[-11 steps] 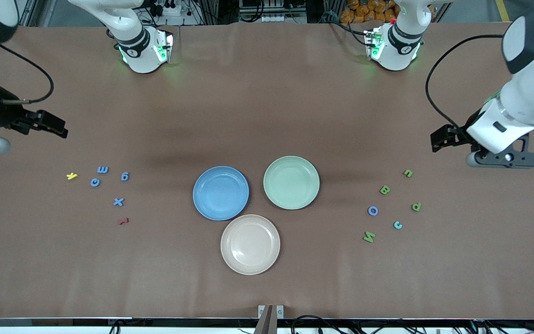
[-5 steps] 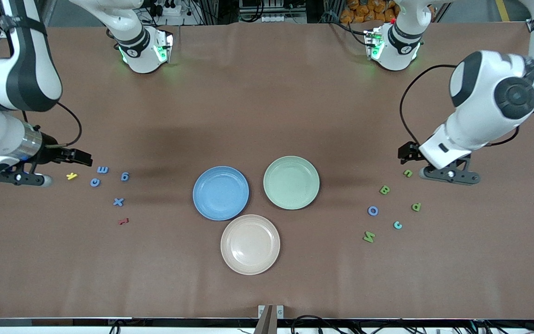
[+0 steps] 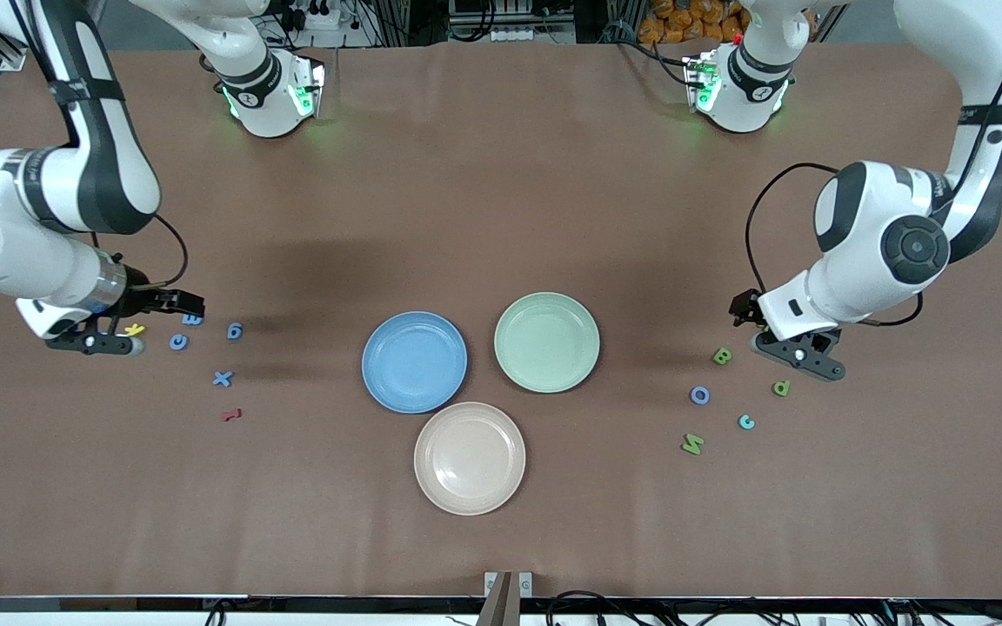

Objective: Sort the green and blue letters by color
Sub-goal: 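Grasp the blue g with the right gripper while the left grasps green B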

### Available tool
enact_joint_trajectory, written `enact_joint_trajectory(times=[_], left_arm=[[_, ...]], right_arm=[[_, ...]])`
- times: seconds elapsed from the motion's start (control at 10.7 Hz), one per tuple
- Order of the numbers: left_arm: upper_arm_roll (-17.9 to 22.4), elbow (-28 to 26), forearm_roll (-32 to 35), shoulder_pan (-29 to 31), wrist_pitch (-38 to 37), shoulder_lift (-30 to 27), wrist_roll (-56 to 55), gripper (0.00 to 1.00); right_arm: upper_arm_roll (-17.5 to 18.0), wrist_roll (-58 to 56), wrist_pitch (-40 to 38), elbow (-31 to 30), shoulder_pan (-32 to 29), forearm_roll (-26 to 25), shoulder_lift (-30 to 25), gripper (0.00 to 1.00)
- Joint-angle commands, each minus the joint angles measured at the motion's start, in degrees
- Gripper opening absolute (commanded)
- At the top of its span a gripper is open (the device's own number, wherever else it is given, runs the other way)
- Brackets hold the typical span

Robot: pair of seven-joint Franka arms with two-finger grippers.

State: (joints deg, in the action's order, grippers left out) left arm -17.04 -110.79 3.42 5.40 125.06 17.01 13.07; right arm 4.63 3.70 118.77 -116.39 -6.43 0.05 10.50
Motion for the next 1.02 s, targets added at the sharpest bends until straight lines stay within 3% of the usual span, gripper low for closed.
enact_joint_trajectory(times=[0.0,0.28,0.47,0.74,0.93], left_arm=[[-0.4,-0.2,1.5,1.5,5.4,4.7,8.0,0.98],[-0.4,0.0,5.7,1.5,11.0,10.0,9.0,0.93],[-0.3,0.0,5.8,1.3,11.7,11.0,8.6,0.83],[-0.3,0.0,5.8,0.8,13.7,13.7,7.0,0.76],[-0.2,0.0,6.0,-0.2,13.8,14.5,4.9,0.72]], right_arm=[[0.3,-1.0,2.3,-2.9,-0.3,1.1,2.2,1.0],[0.3,-0.6,7.7,-3.0,-0.6,1.1,7.0,1.0],[0.3,-0.9,10.2,-2.9,-0.4,1.1,9.3,1.0],[0.3,-1.1,17.4,-3.5,-0.2,1.0,14.8,1.0],[0.3,-1.1,18.8,-4.6,0.2,1.0,15.1,1.0]])
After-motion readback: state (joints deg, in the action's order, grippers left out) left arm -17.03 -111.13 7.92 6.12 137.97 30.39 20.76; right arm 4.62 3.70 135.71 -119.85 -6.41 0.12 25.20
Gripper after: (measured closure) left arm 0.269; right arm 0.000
